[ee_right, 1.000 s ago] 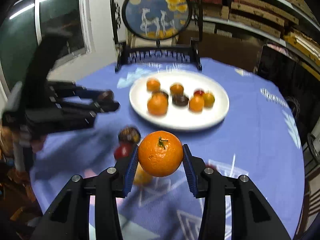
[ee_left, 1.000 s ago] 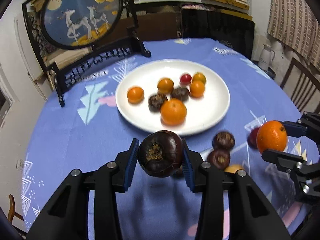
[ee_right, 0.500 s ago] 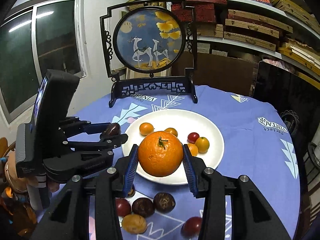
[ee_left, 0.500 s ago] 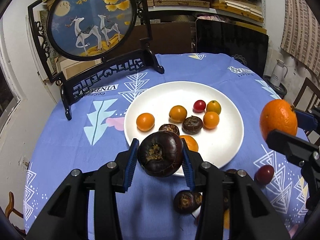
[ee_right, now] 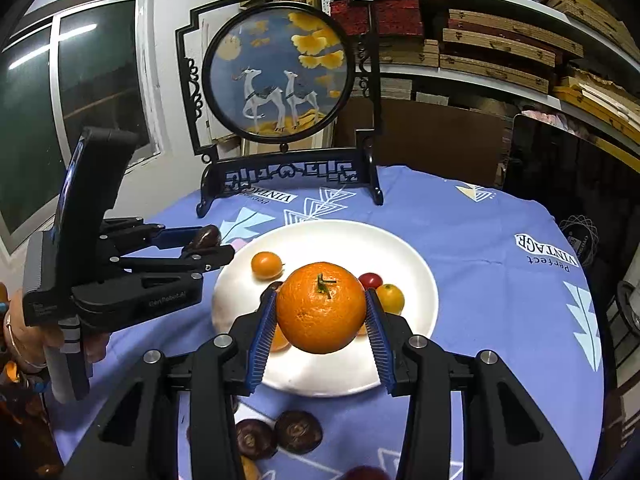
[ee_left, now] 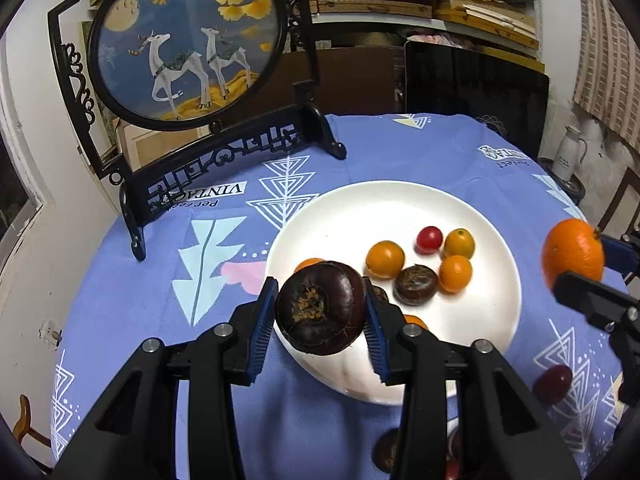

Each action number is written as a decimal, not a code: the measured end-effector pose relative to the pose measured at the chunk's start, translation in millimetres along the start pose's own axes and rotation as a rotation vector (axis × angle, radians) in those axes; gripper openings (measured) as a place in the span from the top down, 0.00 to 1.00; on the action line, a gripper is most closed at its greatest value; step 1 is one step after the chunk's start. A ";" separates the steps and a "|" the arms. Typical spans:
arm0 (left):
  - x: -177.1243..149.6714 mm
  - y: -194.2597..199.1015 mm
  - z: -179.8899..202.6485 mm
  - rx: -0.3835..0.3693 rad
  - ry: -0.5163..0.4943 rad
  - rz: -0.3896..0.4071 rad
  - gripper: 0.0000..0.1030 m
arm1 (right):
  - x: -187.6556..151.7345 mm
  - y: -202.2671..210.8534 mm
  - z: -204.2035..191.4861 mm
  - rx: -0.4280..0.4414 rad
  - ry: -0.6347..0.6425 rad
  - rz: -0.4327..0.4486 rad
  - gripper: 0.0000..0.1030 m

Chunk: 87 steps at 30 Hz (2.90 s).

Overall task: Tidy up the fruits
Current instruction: 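Carry the mangosteen and tangerine over the white plate and open both tools, then move both tools back to the fruits on the cloth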

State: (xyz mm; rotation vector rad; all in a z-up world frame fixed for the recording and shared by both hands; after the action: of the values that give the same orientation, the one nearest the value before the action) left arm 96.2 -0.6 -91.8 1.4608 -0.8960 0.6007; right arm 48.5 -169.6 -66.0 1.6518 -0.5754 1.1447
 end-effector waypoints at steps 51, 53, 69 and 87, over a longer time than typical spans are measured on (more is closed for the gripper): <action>13.2 2.0 13.1 -0.001 -0.014 0.010 0.61 | 13.6 -9.9 2.9 0.031 -0.023 -0.016 0.57; 12.0 -1.5 13.8 0.007 -0.028 0.011 0.61 | 11.3 -16.3 7.7 0.023 -0.034 -0.028 0.57; -5.5 -33.6 -3.3 0.072 -0.033 -0.041 0.30 | 4.7 -84.6 23.7 -0.033 -0.118 -0.106 0.44; -85.4 55.7 9.6 -0.066 -0.037 -0.092 0.22 | -117.1 40.7 -51.1 0.082 0.087 -0.257 0.29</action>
State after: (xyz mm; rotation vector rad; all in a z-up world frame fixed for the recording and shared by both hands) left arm 1.5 8.0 -129.8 1.4495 -0.8643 0.4734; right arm -56.2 -156.2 -148.6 1.6806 -0.2544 1.0557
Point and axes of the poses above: each gripper's, at about its wrist camera, not at the fingertips, and y roughly against the way its jaws point, z to its right, x to its top, the point moved 2 cm from there along -y, roughly the way its jaws point, and after that the axes turned 8 degrees about z, right-handed, at the moved point
